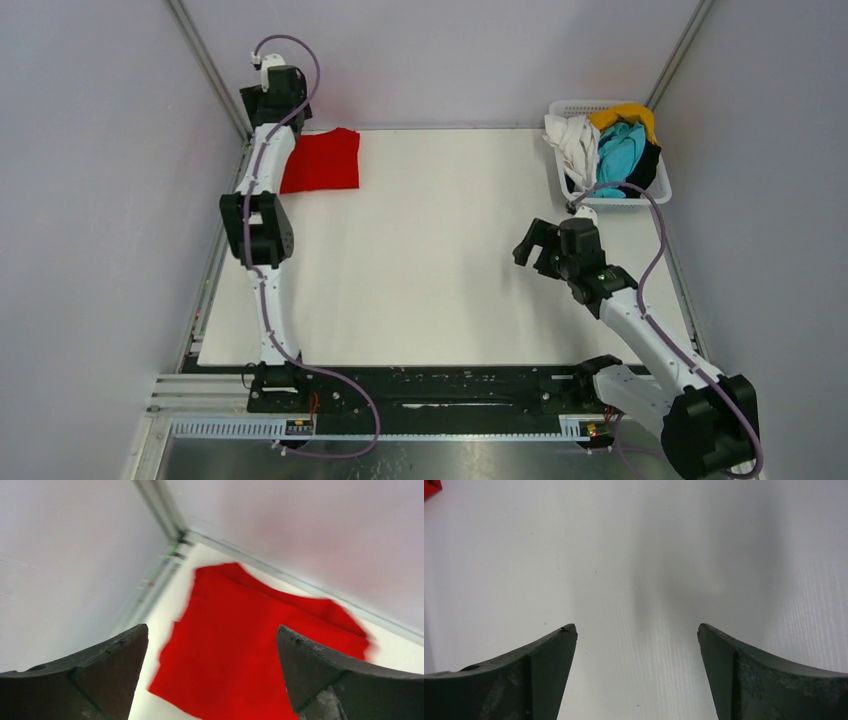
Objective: Fold and stack the t-shirts
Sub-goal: Reset both arms
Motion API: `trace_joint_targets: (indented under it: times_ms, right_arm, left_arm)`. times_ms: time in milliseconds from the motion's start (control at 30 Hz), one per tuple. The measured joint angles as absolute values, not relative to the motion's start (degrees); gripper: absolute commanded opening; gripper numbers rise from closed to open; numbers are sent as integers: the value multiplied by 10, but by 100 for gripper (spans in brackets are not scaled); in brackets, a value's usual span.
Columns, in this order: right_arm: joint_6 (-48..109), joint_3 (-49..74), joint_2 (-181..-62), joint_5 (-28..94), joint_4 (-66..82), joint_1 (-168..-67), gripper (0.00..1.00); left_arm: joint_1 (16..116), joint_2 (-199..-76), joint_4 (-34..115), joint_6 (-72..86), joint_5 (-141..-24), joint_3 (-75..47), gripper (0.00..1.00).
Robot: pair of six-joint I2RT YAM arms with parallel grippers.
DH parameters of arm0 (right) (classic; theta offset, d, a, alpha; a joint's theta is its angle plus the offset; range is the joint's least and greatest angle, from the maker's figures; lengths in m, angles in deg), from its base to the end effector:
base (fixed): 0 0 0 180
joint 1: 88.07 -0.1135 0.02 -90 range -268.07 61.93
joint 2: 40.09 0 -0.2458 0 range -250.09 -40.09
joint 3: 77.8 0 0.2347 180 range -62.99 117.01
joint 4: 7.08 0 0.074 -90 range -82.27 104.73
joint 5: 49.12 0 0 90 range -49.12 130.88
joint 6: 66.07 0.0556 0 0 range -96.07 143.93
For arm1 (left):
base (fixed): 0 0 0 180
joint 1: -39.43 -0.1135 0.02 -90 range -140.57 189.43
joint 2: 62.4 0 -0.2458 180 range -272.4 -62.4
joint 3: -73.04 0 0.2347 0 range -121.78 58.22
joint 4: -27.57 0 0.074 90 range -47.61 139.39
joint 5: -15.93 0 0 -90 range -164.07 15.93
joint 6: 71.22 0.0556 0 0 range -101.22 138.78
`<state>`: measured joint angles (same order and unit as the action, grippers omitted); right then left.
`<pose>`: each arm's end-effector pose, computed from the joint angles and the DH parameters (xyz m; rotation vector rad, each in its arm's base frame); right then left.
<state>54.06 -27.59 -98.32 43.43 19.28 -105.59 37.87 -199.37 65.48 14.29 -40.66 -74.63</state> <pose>0.2200 0.0669 0.2166 0.2675 2.1855 0.4243 0.5364 0.0452 0.2697 -0.4649 1.9510 0.5611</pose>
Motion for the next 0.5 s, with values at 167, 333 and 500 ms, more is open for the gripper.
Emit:
trace_joint_targets:
  times_ms: [167,333,500]
  right_arm:
    - [579,-307,-909,481,216,-1056,100]
    - [589,-334,-831,528,243,-1056,99]
    - [584,-351,-775,568,268,-1056,100]
  left_arm:
    - [397,-1825,671,12,-556,-615,99]
    - [489,-1598,629,-87,-597,-343,99]
    - [648,-1408,618,-127,-583,-69,99]
